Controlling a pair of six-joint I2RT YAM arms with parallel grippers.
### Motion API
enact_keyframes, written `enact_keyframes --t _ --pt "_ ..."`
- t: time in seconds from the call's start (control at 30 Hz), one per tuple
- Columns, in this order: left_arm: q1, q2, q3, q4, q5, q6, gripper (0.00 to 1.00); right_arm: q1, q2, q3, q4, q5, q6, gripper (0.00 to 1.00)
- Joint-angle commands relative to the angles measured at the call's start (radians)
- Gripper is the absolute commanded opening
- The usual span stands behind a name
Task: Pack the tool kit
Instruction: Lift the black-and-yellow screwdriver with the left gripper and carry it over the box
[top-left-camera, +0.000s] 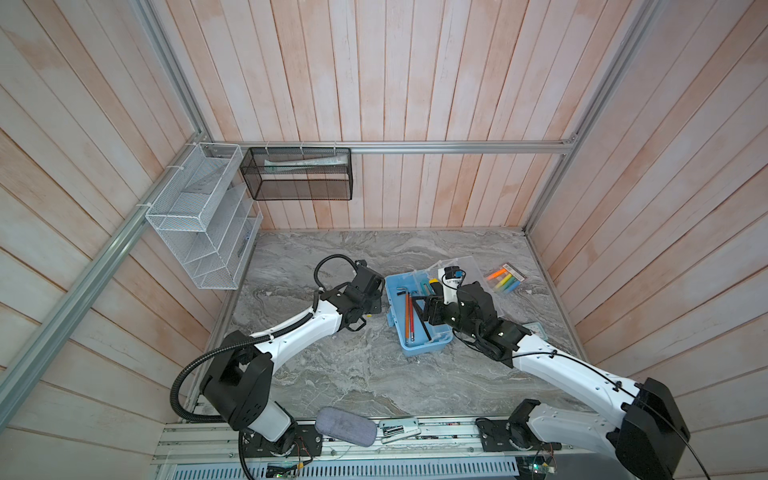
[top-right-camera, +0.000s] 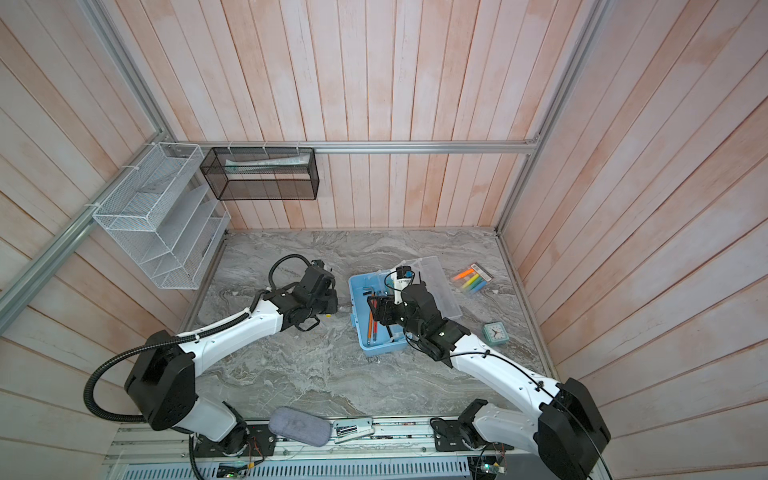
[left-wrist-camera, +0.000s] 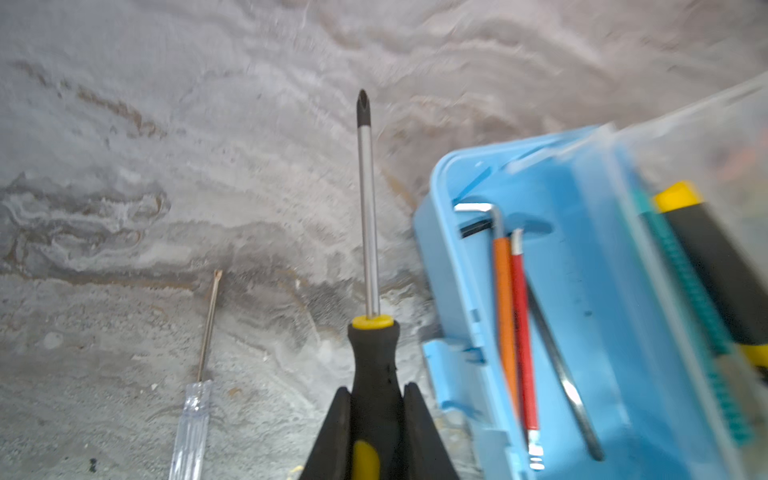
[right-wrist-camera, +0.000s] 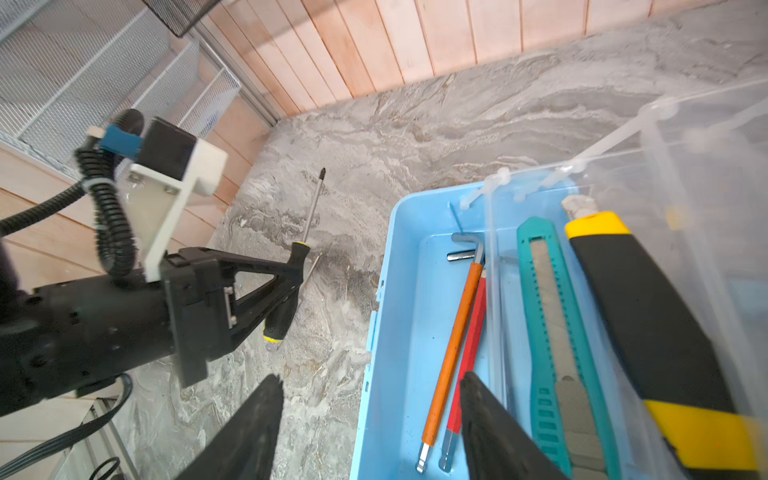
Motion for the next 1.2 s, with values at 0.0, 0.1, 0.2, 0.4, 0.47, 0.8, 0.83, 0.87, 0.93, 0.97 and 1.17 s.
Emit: enact_keyframes --t 0.0,0.1,0.2,0.4,0.47,0.8,0.83,0.87,0.93,0.97,1.17 --pt "-0.054 -0.032 0.079 0.008 -0.019 -0.023 0.0 -0.034 -0.07 -0.012 -0.052 0.028 -0.017 0.66" --pt "-0.111 -0.02 0.133 0.062 -0.016 -0.029 0.0 -0.084 -0.124 -0.02 -0.079 0.031 -0.018 0.66" --pt "-0.161 0.01 0.171 0.137 0.005 -0.046 0.0 -0.152 -0.172 -0.034 -0.094 -0.002 -0.01 0.66" --pt "-0.225 0.073 0.181 0.364 0.094 -0.122 0.0 -0.277 -0.245 -0.058 -0.128 -0.058 -0.001 0.66" --pt "-0.227 0.088 0.142 0.482 0.146 -0.169 0.0 -0.303 -0.266 -0.067 -0.133 -0.071 0.0 0.66" --pt "-0.235 0.277 0.193 0.718 0.326 -0.377 0.0 -0.402 -0.369 -0.08 -0.187 -0.079 -0.004 0.66" --pt "-0.237 0.295 0.194 0.738 0.333 -0.409 0.0 -0.41 -0.378 -0.082 -0.189 -0.081 -0.004 0.66" --pt "-0.242 0.314 0.194 0.768 0.341 -0.432 0.0 -0.419 -0.386 -0.083 -0.192 -0.085 -0.004 0.66" --pt "-0.25 0.351 0.214 0.796 0.336 -0.468 0.0 -0.433 -0.396 -0.084 -0.197 -0.095 -0.006 0.66" --pt "-0.253 0.37 0.23 0.805 0.335 -0.481 0.0 -0.438 -0.398 -0.083 -0.201 -0.1 -0.007 0.66" --pt "-0.259 0.484 0.302 0.867 0.34 -0.582 0.0 -0.459 -0.427 -0.083 -0.218 -0.118 -0.013 0.66"
